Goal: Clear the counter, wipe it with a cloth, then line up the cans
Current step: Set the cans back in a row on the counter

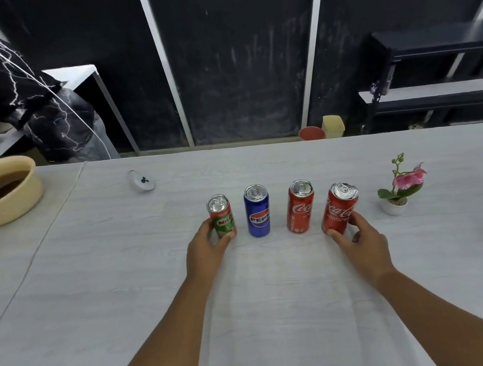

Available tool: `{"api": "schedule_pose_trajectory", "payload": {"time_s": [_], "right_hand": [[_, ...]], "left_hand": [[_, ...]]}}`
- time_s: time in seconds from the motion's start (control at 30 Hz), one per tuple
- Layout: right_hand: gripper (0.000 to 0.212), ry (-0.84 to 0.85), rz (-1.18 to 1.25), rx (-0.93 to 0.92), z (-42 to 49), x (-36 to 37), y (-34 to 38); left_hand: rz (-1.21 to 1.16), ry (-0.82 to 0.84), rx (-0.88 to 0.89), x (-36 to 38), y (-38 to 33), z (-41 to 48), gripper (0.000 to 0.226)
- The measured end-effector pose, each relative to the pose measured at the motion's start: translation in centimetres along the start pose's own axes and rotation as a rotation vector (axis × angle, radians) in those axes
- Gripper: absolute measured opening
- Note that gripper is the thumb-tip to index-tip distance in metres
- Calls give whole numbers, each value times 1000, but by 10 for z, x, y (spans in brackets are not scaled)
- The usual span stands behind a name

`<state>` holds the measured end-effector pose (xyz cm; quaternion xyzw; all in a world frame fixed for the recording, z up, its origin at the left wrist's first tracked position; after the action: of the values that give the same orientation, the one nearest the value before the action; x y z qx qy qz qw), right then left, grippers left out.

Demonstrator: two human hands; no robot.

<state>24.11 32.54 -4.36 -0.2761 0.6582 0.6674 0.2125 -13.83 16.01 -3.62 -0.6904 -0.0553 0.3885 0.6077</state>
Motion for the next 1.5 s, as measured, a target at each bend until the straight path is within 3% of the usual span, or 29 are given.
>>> {"api": "schedule_pose_trajectory", "payload": {"time_s": [0.23,0.53,1.1,1.27,1.4,1.5], "right_hand": [[69,-51,-58,-34,5,0,7],[63,-94,4,-21,4,-4,2],[60,-82,-42,-42,7,0,1],[77,-66,-61,-37,7,2,0],[98,-41,-12,5,-5,-3,-3],[85,-34,73,2,-36,-11,-13]], "left_hand": [[-11,27,-17,3,9,19,72],[-2,19,16,6,21,16,58],[16,66,9,10,28,17,59],[35,93,3,11,30,17,59],[167,118,20,10,33,-1,83],[348,55,3,6,39,-40,92]]}}
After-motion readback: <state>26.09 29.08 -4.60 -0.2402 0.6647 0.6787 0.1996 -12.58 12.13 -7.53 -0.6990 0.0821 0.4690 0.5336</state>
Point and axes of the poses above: each hand's wrist, its own z-axis towards the middle knuckle, its own x-axis out of the palm, y = z × x, the point moved 9 cm from there along z, towards the middle knuckle, and after that the axes turned 5 degrees about x, right-handed, at the moved point
